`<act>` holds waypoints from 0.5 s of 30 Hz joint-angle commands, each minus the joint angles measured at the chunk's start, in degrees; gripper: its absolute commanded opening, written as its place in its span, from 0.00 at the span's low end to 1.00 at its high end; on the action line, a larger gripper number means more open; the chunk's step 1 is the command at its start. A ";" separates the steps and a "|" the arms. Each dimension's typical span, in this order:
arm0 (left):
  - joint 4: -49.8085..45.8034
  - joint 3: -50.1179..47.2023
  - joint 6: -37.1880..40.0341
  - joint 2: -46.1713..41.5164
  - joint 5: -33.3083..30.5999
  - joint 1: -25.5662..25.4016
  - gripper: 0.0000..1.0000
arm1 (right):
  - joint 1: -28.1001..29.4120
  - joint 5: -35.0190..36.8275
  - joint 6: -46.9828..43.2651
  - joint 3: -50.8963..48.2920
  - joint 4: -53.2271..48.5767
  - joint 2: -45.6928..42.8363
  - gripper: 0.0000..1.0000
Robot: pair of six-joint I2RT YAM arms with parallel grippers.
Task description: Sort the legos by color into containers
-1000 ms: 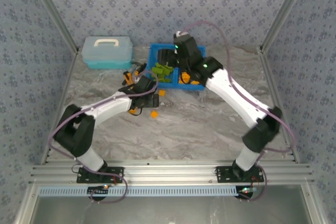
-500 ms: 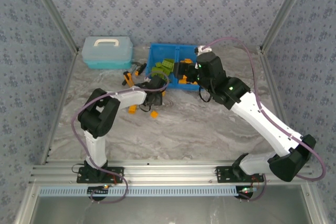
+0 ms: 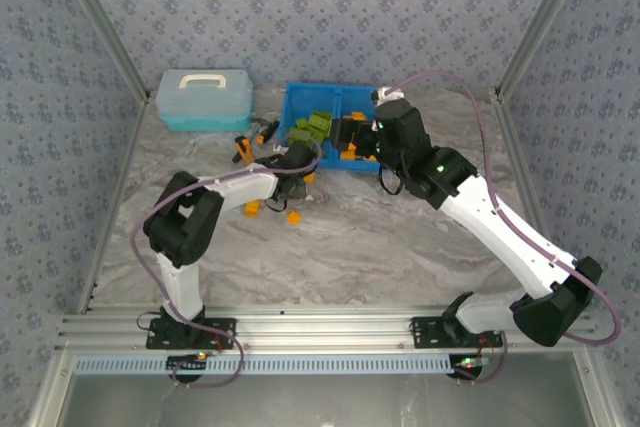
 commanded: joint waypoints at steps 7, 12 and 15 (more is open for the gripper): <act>1.32 22.38 9.03 -0.97 -3.57 -7.46 0.34 | -0.22 5.73 4.37 -6.28 -1.35 -8.01 1.00; 3.74 38.19 12.47 12.33 -2.25 -7.49 0.36 | -0.51 7.53 5.67 -9.40 -3.58 -12.37 1.00; 3.45 47.81 14.15 19.66 -2.12 -7.46 0.37 | -0.52 9.09 6.07 -10.51 -5.59 -14.89 1.00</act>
